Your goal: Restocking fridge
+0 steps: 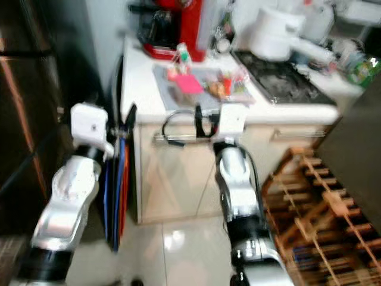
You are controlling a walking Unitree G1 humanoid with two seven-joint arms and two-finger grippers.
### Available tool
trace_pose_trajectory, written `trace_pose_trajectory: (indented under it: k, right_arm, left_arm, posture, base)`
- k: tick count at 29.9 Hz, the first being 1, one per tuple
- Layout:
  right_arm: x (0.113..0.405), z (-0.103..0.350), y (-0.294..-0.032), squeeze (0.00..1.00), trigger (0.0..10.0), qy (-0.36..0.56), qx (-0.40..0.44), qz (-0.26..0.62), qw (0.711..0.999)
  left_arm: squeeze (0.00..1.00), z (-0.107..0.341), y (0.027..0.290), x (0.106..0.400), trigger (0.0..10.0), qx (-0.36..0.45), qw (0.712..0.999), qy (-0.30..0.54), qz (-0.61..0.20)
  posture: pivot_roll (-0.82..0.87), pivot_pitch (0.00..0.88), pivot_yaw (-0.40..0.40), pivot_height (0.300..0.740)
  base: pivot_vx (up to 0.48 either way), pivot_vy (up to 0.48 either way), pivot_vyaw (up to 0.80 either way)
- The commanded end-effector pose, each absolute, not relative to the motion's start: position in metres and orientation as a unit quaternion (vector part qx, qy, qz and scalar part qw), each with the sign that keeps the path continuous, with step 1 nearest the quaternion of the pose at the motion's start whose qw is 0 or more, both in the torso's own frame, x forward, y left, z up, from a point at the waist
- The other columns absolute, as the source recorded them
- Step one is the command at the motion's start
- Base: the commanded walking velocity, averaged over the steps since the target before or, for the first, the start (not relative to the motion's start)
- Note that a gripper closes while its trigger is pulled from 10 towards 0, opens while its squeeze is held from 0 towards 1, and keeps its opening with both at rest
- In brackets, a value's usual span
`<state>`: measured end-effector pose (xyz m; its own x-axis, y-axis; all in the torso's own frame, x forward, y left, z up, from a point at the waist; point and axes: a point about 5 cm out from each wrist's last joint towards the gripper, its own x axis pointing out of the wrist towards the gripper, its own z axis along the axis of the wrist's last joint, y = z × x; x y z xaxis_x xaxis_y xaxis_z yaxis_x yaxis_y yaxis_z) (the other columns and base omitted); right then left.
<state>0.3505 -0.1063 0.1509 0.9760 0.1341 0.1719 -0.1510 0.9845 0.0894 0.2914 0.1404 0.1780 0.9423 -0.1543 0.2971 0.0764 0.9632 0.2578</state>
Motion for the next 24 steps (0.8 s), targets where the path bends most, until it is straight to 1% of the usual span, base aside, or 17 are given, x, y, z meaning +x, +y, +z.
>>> trace_pose_trajectory:
  k: [1,3,4,5,7,8,9,10,12,15,18,20,21,24]
  right_arm:
    - [0.348,0.150,-0.112,0.00,10.0,-0.086,0.054,0.058,0.993]
    - [0.327,0.151,-0.118,0.00,10.0,-0.114,0.022,0.057,0.992]
    - [0.327,0.151,-0.118,0.00,10.0,-0.114,0.022,0.057,0.992]
    - [0.310,0.145,-0.126,0.00,10.0,-0.119,-0.002,0.055,0.991]
    - [0.304,0.142,-0.129,0.00,10.0,-0.118,-0.010,0.053,0.992]
    - [0.298,0.138,-0.133,0.00,10.0,-0.112,-0.012,0.048,0.992]
    - [0.283,0.125,-0.147,0.00,10.0,-0.094,-0.018,0.032,0.995]
    - [0.283,0.125,-0.147,0.00,10.0,-0.094,-0.018,0.032,0.995]
    - [0.273,0.115,-0.155,0.00,10.0,-0.074,-0.017,0.023,0.997]
    - [0.270,0.113,-0.158,0.00,10.0,-0.065,-0.012,0.010,0.998]
    - [0.275,0.112,-0.162,0.00,10.0,-0.060,-0.002,-0.004,0.998]
    - [0.279,0.111,-0.166,0.00,10.0,-0.057,0.007,-0.007,0.998]
    - [0.281,0.111,-0.167,0.00,10.0,-0.054,0.010,0.000,0.998]
    - [0.282,0.111,-0.166,0.00,10.0,-0.053,0.010,0.012,0.998]
  left_arm:
    - [0.00,0.181,0.141,0.292,10.0,0.130,0.977,-0.156,-0.066]
    - [0.00,0.170,0.150,0.284,10.0,0.105,0.985,-0.122,-0.057]
    - [0.00,0.170,0.150,0.284,10.0,0.105,0.985,-0.122,-0.057]
    - [0.00,0.156,0.156,0.274,10.0,0.084,0.991,-0.087,-0.051]
    - [0.00,0.152,0.157,0.270,10.0,0.076,0.993,-0.076,-0.050]
    - [0.00,0.147,0.158,0.266,10.0,0.070,0.994,-0.064,-0.048]
    - [0.00,0.137,0.159,0.255,10.0,0.054,0.997,-0.039,-0.042]
    - [0.00,0.137,0.159,0.255,10.0,0.054,0.997,-0.039,-0.042]
    - [0.00,0.133,0.159,0.251,10.0,0.047,0.998,-0.031,-0.034]
    - [0.00,0.134,0.165,0.263,10.0,0.031,0.999,-0.032,0.010]
    - [0.00,0.134,0.172,0.276,10.0,0.015,0.998,-0.025,0.050]
    - [0.00,0.136,0.174,0.281,10.0,0.003,0.998,-0.024,0.055]
    - [0.00,0.138,0.174,0.282,10.0,0.011,0.998,-0.029,0.052]
    - [0.00,0.137,0.175,0.283,10.0,0.009,0.998,-0.026,0.052]
  posture:
    - [0.09,0.000,-0.093,0.740]
    - [0.08,0.000,-0.089,0.740]
    - [0.08,0.000,-0.089,0.740]
    - [0.07,0.000,-0.085,0.740]
    - [0.06,0.000,-0.083,0.740]
    - [0.06,0.000,-0.082,0.740]
    - [0.05,0.000,-0.075,0.740]
    - [0.05,0.000,-0.075,0.740]
    - [0.04,0.000,-0.069,0.740]
    - [0.01,0.000,-0.066,0.740]
    - [0.01,0.000,-0.065,0.740]
    - [0.00,0.000,-0.067,0.740]
    - [0.00,0.000,-0.067,0.740]
    - [0.00,0.000,-0.067,0.740]
  base:
    - [0.000,0.000,0.00]
    - [0.000,0.000,0.00]
    - [0.000,0.000,0.00]
    - [0.000,0.000,0.00]
    - [0.000,0.000,0.00]
    - [0.000,0.000,0.00]
    - [0.000,0.000,0.00]
    - [0.000,0.000,0.00]
    - [0.000,0.000,0.00]
    - [0.000,-0.090,0.00]
    - [0.293,-0.346,0.00]
    - [0.292,-0.379,0.00]
    - [0.296,-0.375,0.00]
    - [0.304,-0.370,0.00]
